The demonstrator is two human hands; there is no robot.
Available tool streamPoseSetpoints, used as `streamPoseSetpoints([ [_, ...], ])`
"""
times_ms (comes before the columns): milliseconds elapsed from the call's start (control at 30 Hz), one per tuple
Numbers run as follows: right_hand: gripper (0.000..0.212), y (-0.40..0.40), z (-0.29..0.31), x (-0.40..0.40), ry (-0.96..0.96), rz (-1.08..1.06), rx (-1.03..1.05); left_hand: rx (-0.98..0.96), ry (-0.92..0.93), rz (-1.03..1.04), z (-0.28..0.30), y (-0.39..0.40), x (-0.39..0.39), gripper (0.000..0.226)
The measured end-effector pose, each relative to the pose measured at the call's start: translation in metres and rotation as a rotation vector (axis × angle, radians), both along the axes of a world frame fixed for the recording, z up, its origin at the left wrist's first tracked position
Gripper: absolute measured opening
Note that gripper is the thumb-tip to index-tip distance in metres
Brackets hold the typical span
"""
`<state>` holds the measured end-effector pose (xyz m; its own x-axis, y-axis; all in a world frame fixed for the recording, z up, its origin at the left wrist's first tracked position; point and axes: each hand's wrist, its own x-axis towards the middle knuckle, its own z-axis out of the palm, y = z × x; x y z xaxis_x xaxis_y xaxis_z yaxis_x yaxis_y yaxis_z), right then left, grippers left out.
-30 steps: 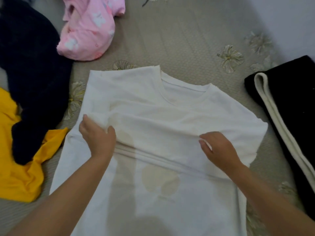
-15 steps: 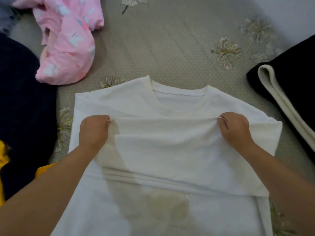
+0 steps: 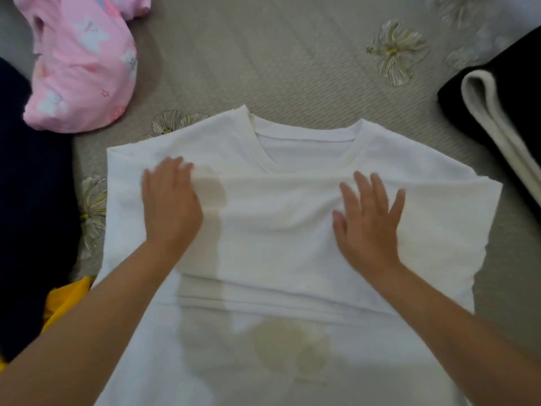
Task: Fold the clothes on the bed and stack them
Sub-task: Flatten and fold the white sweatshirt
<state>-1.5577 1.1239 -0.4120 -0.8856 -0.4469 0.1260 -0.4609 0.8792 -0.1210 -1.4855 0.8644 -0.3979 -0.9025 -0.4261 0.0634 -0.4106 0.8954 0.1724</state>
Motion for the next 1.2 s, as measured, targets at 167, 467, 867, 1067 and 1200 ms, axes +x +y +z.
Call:
streamPoseSetpoints([
  [167,0.055,0.017,-0.018,0.069,-0.193,0.101,0.198,0.074,-0.2,-0.189,-0.027,0.042,0.051,0.061],
  [467,0.058,0.017,-0.023,0.067,-0.234,0.073,0.183,0.086,-0.237,-0.088,-0.04,0.038,0.055,0.072],
  [867,0.046,0.039,-0.009,0.113,-0.068,0.196,0.164,0.036,-0.229,-0.35,-0.025,0.113,0.119,0.053],
  [1067,0.061,0.147,-0.016,0.281,-0.211,0.152,0.169,0.109,-0.304,-0.555,-0.025,0.174,0.274,0.051],
  [1200,0.079,0.194,-0.002,0.367,-0.316,0.156,0.239,0.17,-0.293,-0.572,-0.022,0.189,0.369,0.07],
])
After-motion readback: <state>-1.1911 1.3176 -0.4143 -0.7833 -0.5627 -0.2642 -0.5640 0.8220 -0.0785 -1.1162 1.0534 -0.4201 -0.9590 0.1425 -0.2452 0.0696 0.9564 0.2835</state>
